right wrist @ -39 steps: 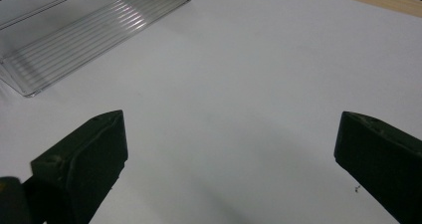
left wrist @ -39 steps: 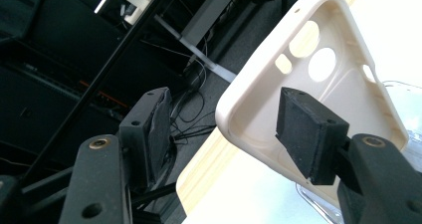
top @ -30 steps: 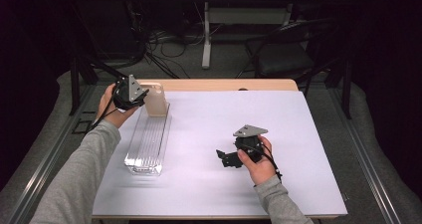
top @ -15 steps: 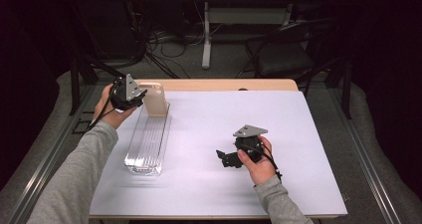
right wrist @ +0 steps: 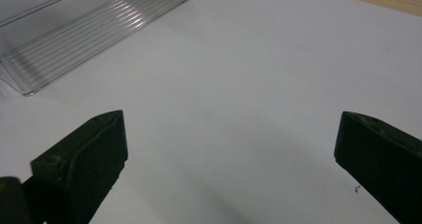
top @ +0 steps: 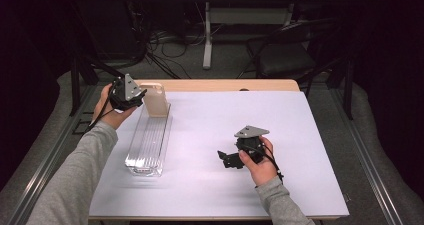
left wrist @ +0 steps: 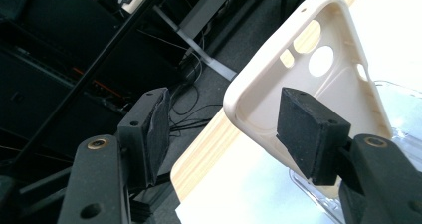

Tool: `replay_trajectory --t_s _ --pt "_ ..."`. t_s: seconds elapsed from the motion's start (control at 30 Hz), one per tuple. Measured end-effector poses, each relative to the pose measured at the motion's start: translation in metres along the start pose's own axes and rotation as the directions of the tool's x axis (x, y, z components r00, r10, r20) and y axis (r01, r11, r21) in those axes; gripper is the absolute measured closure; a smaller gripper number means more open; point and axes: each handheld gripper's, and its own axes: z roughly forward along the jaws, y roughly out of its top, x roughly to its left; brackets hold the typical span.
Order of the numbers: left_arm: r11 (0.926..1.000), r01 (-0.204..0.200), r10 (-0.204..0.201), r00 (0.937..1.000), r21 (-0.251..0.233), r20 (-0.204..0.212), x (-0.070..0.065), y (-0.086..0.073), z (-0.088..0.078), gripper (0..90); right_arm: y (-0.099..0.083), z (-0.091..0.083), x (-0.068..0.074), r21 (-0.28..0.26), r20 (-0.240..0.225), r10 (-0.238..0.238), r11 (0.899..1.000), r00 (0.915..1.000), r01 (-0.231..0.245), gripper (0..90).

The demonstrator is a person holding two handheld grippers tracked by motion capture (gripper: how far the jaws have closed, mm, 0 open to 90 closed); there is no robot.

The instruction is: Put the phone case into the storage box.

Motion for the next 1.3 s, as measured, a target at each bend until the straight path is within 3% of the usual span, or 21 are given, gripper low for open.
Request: replay_trajectory --t_s 0.23,0.37,0.5,0.57,0.7,0.93,1.13,1.3 --pt "0.9971 0.075 -0.074 0.9946 -0.008 0.073 0.003 0.000 -0.002 32.1 0.000 0.000 0.000 0.004 0.001 -0.002 1.000 1.0000 0.002 0.4" --pt "0.9910 0.134 -0.131 0.9843 -0.012 0.118 0.007 0.000 -0.004 30.1 0.000 0.000 0.001 0.003 0.001 -0.001 1.000 1.0000 0.001 0.4" --pt "0.9702 0.242 -0.235 0.9532 -0.015 0.191 0.012 0.000 -0.007 29.2 0.000 0.000 0.001 0.004 0.001 -0.002 1.000 1.0000 0.002 0.4" --pt "0.9556 0.294 -0.284 0.9319 -0.015 0.226 0.016 -0.001 -0.009 29.2 0.000 0.000 0.001 0.004 0.000 -0.003 1.000 1.0000 0.003 0.4" --pt "0.9260 0.377 -0.360 0.8974 -0.018 0.255 0.021 -0.001 -0.012 29.2 0.000 0.000 0.002 0.006 -0.001 -0.003 1.000 1.0000 0.003 0.4" --pt "0.8795 0.476 -0.454 0.8453 -0.009 0.281 0.028 -0.002 -0.017 25.2 0.000 0.000 0.001 0.004 0.000 -0.006 1.000 1.0000 0.006 0.4" --pt "0.8285 0.560 -0.533 0.7864 0.005 0.312 0.033 -0.003 -0.021 22.0 0.000 0.000 0.001 0.002 0.000 -0.005 1.000 1.0000 0.005 0.3" --pt "0.8243 0.566 -0.538 0.7805 0.005 0.319 0.034 -0.001 -0.028 17.8 0.000 0.000 0.001 0.000 0.000 -0.003 1.000 1.0000 0.003 0.3"
